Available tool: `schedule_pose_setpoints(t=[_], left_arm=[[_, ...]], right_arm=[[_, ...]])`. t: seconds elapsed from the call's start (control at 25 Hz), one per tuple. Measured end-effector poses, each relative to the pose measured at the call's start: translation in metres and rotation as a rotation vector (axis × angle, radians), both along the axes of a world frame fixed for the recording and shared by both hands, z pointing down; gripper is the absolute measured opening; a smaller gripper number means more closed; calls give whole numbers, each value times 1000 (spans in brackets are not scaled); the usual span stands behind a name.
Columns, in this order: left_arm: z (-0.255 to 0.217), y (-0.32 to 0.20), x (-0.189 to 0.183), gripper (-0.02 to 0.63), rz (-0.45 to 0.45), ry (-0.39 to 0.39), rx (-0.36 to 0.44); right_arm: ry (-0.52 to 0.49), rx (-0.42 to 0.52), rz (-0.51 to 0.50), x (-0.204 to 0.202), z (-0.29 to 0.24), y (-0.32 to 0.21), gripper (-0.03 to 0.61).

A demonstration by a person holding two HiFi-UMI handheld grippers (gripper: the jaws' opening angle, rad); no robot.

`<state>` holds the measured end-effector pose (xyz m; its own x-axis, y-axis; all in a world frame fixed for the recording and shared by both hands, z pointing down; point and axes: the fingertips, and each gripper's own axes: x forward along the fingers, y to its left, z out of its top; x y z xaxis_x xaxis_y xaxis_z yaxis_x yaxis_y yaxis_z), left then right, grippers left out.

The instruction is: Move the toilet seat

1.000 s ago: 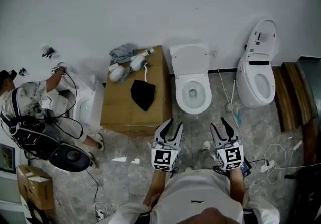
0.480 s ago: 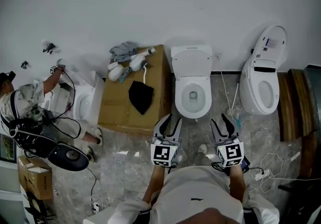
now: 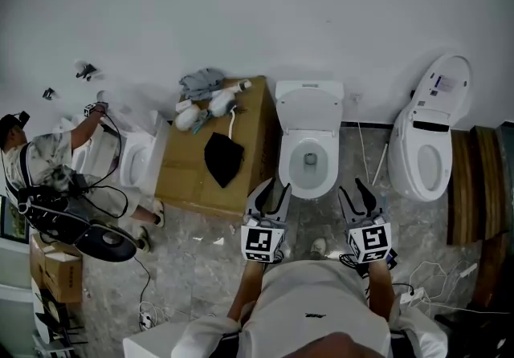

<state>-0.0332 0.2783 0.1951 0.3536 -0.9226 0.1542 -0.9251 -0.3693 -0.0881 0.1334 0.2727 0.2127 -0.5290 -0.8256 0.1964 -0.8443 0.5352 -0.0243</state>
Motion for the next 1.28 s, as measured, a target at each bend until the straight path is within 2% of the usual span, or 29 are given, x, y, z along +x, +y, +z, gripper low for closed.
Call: schedule_pose_setpoints(t=[0.36,0.72,0.96,1.28], left_arm=[[13,-24,8,161,-35,-21,-19],[27,-52,2,161,-33,-5,-37],[42,-86,-13,161,-11,6,-57],[79,-142,-43,161,21,9,-128]], right_arm=[[-24,-15,-28,11,9,-33,196],[-30,-43,-22,3,20,-55,196],[-25,-77,7,-9,38,-84,196],[9,-113,65,-33,63,-133,196]])
